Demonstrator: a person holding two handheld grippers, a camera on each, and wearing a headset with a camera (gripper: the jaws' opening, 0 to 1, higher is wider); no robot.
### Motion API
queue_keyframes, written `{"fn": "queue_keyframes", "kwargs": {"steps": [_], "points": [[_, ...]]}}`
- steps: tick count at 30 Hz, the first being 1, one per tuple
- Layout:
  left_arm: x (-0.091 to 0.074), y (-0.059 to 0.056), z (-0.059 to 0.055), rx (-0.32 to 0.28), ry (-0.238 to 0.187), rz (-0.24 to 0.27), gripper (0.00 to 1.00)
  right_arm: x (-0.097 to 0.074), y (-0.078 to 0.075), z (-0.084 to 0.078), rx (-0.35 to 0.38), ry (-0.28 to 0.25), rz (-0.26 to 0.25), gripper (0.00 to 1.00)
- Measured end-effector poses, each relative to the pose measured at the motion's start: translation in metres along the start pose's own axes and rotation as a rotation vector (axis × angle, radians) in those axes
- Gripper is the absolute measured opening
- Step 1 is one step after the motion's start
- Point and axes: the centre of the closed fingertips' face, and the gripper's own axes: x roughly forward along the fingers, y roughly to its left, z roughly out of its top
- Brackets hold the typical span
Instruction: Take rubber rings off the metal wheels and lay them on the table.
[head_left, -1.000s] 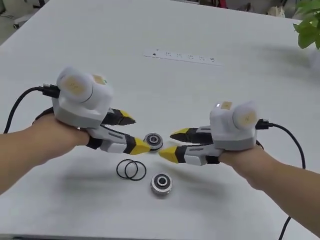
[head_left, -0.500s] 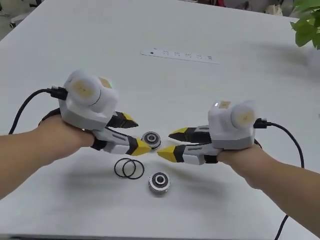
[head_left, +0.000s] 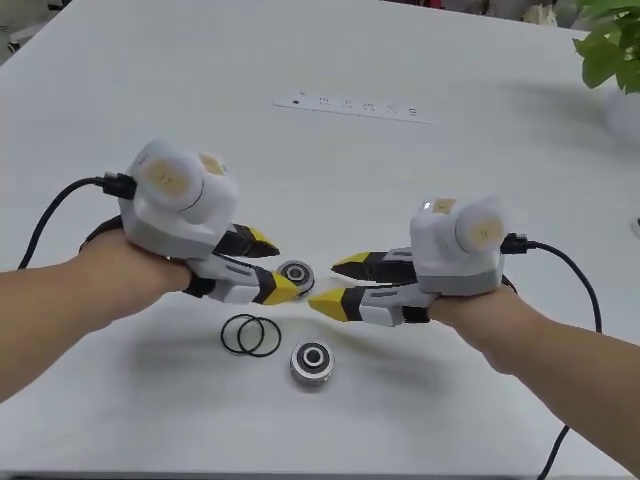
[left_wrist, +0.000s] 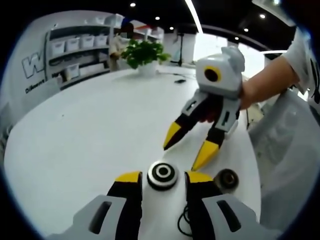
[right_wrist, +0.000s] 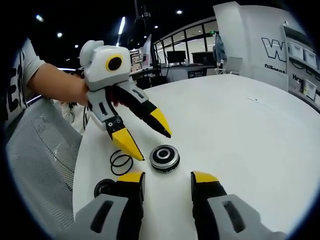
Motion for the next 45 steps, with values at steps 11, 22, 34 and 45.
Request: {"fn": "queue_keyframes", "kwargs": {"steps": [11, 22, 34, 45], "points": [[0.009, -0.002, -0.001, 0.033, 0.022, -0.011, 0.24, 0.001, 0.000, -0.001, 0.004, 0.002, 0.004, 0.33], [0.012, -0.001, -0.001, 0.088, 0.040, -0.005, 0.15, 0.004, 0.001, -0.001, 0.007, 0.004, 0.008, 0.33], [0.011, 0.002, 0.000, 0.061, 0.018, 0.027, 0.14, 0.020, 0.007, 0.004, -0.007, 0.009, 0.009, 0.31], [0.011, 0.003, -0.002, 0.054, 0.017, 0.045, 0.13, 0.028, 0.007, 0.008, 0.001, -0.001, -0.017, 0.31]]}}
